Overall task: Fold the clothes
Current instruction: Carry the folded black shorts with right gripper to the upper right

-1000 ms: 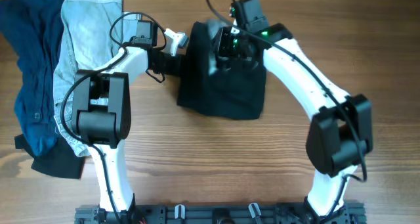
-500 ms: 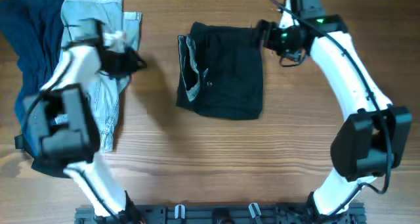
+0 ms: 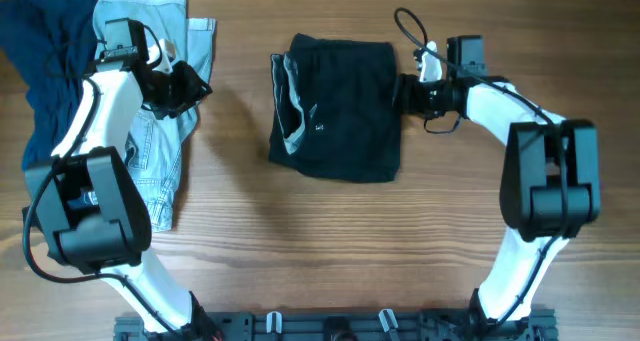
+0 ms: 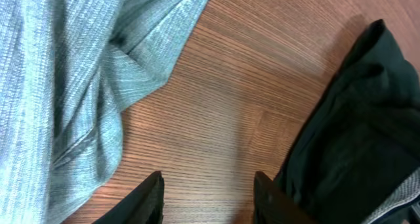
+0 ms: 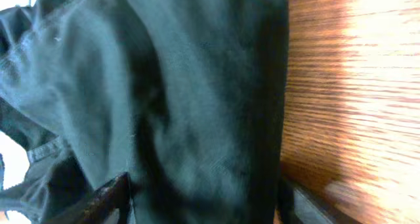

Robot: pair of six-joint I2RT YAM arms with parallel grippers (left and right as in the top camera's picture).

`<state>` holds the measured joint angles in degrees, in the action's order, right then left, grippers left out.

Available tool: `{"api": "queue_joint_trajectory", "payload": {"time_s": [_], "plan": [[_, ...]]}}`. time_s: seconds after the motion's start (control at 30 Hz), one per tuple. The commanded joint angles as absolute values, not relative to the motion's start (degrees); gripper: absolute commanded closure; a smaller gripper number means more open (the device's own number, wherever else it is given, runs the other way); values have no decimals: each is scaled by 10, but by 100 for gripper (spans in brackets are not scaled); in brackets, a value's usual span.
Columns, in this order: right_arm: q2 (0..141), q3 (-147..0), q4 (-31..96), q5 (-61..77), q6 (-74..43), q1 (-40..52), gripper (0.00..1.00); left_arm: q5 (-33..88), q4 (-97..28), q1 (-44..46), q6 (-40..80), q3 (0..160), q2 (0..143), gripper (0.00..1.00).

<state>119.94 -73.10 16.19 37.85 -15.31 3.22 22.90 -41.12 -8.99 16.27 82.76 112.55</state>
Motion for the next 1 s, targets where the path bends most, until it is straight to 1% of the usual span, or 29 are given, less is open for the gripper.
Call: {"api": "queue_joint_trajectory", "payload": {"time_s": [0.0, 0.07, 0.1, 0.13, 0.2, 0.27, 0.33, 0.5, 0.57, 0.63, 0.73, 0.83, 0.87, 0.97], "plan": [[1252, -720, 145, 429, -185, 32, 63, 208, -413, -88, 168, 825, 1125, 57], [1262, -720, 122, 467, -187, 32, 88, 203, -413, -87, 168, 825, 1125, 59], [1262, -720, 113, 467, -196, 32, 95, 203, -412, -87, 168, 825, 1125, 60], [1260, -720, 88, 488, -198, 26, 96, 201, -412, -87, 168, 825, 1125, 60], [1260, -721, 35, 517, -248, 2, 96, 198, -413, -87, 168, 825, 1125, 62], [1260, -721, -33, 526, -326, -61, 96, 198, -412, -87, 168, 825, 1125, 63], [1260, -721, -56, 514, -354, -117, 96, 196, -412, -87, 168, 825, 1126, 63], [1260, -721, -57, 429, -452, -312, 96, 194, -412, -79, 170, 825, 1126, 67], [1260, -720, -19, 390, -521, -384, 96, 194, -412, -70, 170, 825, 1126, 67], [1260, -720, 23, 316, -579, -460, 96, 169, -412, -51, 170, 825, 1126, 67], [1260, -720, 38, 241, -611, -516, 96, 153, -407, -33, 170, 825, 1126, 67], [1260, -720, 32, 186, -694, -570, 96, 153, -390, -16, 172, 825, 1126, 67], [1260, -720, 23, 184, -719, -584, 96, 153, -385, -13, 172, 825, 1126, 67], [1260, -720, -14, 184, -720, -610, 96, 153, -371, -5, 172, 825, 1126, 68]]}}
